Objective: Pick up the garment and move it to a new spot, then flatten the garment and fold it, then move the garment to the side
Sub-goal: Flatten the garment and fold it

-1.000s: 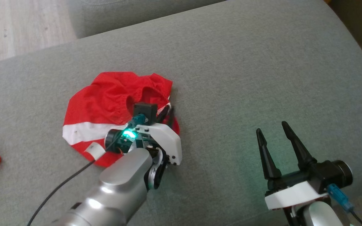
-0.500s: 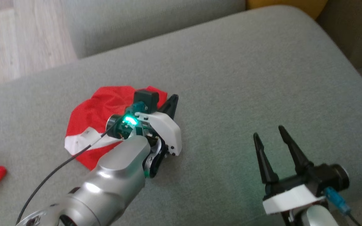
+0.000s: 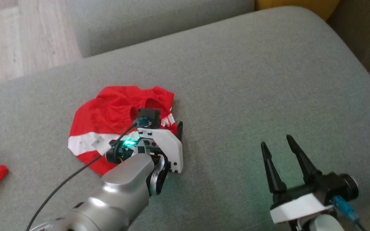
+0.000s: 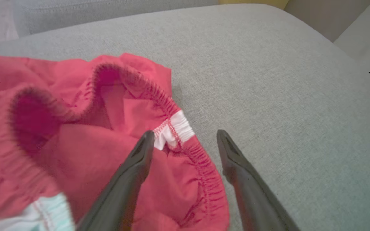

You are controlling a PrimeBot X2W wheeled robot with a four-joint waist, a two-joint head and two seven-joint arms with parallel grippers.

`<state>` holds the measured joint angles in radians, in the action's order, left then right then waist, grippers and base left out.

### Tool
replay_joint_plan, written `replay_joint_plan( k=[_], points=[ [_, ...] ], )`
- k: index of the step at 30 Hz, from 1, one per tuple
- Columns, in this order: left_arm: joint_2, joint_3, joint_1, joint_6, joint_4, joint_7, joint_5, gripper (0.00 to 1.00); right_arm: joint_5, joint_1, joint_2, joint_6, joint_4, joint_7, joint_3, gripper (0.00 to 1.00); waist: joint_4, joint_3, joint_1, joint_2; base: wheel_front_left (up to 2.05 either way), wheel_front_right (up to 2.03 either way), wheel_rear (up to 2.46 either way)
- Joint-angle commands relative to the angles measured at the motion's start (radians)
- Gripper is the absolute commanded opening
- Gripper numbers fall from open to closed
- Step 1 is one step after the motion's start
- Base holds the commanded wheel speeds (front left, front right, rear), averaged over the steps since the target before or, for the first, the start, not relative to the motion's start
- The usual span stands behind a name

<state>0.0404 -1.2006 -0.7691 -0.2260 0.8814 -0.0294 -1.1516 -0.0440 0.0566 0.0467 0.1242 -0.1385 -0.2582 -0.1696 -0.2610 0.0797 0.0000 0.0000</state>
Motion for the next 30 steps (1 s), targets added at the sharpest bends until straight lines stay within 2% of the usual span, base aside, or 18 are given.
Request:
replay_joint_plan(
  k=[1, 14, 15, 16, 17, 21, 30],
  points=[
    [0.010, 0.012, -0.066, -0.006, -0.009, 0.009, -0.013, 1.00, -0.002, -0.059, 0.004, 0.007, 0.033, -0.004, -0.030, 1.00, -0.004, 0.030, 0.0000, 0.0000, 0.00, 0.00, 0.00],
    [0.010, -0.025, -0.111, -0.019, 0.068, 0.040, -0.051, 1.00, -0.011, -0.087, 0.004, 0.007, 0.028, -0.004, -0.035, 1.00, -0.042, 0.079, 0.0000, 0.0000, 0.00, 0.00, 0.00],
    [0.010, -0.028, -0.112, -0.017, 0.071, 0.040, -0.052, 0.53, -0.011, -0.087, 0.004, 0.007, 0.028, -0.004, -0.033, 1.00, -0.045, 0.079, 0.0000, 0.0000, 0.00, 0.00, 0.00],
    [0.010, -0.032, -0.112, -0.014, 0.072, 0.041, -0.053, 0.19, -0.011, -0.087, 0.004, 0.007, 0.028, -0.004, -0.031, 1.00, -0.047, 0.078, 0.0000, 0.0000, 0.00, 0.00, 0.00],
    [0.010, -0.036, -0.111, -0.006, 0.070, 0.037, -0.055, 0.00, -0.011, -0.087, 0.004, 0.007, 0.027, -0.004, -0.029, 1.00, -0.049, 0.078, 0.0000, 0.0000, 0.00, 0.00, 0.00],
    [0.010, -0.049, -0.119, 0.033, 0.054, 0.034, -0.058, 0.00, -0.010, -0.085, 0.004, 0.007, 0.025, -0.004, -0.026, 1.00, -0.054, 0.068, 0.0000, 0.0000, 0.00, 0.00, 0.00],
    [0.010, -0.047, -0.263, 0.183, -0.115, 0.102, -0.080, 0.00, -0.017, -0.062, 0.004, 0.007, 0.019, -0.004, -0.032, 1.00, -0.057, -0.012, 0.0000, 0.0000, 0.00, 0.00, 0.00]
  ],
)
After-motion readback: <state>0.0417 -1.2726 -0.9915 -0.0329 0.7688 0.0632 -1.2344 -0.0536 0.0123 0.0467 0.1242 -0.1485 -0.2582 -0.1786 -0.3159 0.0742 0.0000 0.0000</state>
